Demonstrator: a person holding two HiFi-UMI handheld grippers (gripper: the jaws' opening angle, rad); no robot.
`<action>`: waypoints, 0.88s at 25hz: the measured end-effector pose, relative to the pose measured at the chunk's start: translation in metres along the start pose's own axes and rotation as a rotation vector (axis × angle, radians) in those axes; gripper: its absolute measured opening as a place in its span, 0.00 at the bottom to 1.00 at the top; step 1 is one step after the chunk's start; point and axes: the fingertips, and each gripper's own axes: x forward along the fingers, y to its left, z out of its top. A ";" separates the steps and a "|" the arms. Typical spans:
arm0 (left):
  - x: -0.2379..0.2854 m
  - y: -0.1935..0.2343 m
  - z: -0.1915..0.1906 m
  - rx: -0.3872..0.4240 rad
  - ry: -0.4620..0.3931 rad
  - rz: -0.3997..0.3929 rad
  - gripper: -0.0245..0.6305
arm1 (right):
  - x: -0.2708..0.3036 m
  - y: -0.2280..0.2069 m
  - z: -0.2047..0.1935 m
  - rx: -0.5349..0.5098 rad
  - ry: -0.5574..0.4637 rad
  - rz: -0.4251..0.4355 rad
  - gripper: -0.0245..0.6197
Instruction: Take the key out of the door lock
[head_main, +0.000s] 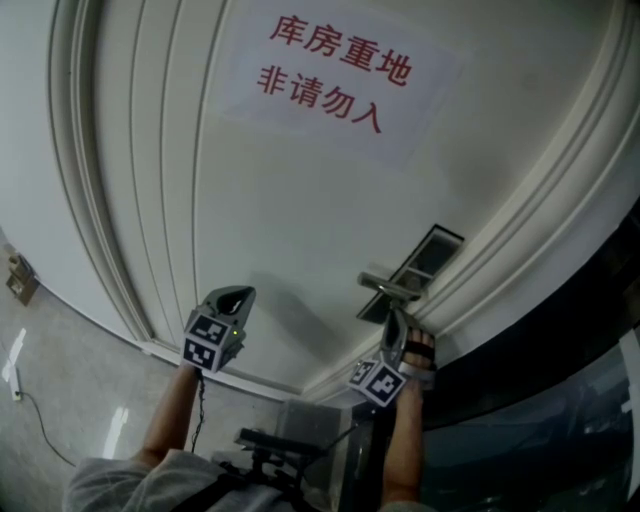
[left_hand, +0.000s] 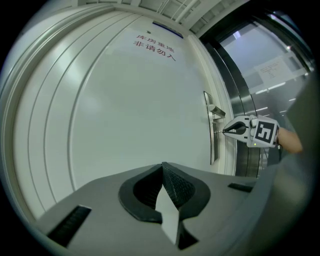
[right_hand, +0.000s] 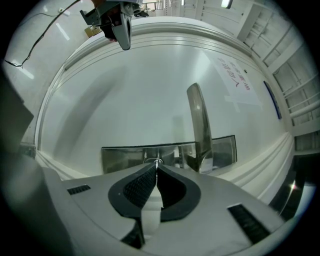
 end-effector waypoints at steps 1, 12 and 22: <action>0.000 0.001 -0.001 -0.003 0.000 0.000 0.04 | 0.000 0.001 0.000 -0.003 0.002 0.001 0.07; 0.000 0.003 -0.004 -0.017 0.001 -0.007 0.04 | -0.002 0.000 0.000 -0.028 0.002 0.011 0.07; 0.003 0.005 -0.001 -0.014 -0.001 -0.017 0.04 | -0.008 -0.002 0.002 -0.016 -0.008 0.018 0.07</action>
